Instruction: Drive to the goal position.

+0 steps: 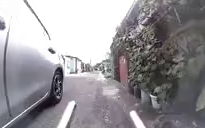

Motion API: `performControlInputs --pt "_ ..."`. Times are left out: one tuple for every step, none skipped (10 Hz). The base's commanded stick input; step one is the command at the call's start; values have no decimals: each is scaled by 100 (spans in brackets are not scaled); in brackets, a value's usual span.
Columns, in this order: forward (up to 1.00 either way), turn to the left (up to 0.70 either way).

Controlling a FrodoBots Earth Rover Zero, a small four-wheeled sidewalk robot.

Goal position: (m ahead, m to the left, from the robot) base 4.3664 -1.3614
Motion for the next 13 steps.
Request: performControlInputs --pt "85 2" --pt "85 0" --pt "85 0" --pt "85 0" --pt "85 0" --pt "85 0" --pt "85 0" --pt "85 0" --pt "85 0" --pt "85 0" --pt "85 0" --pt "85 0" --pt "85 0"
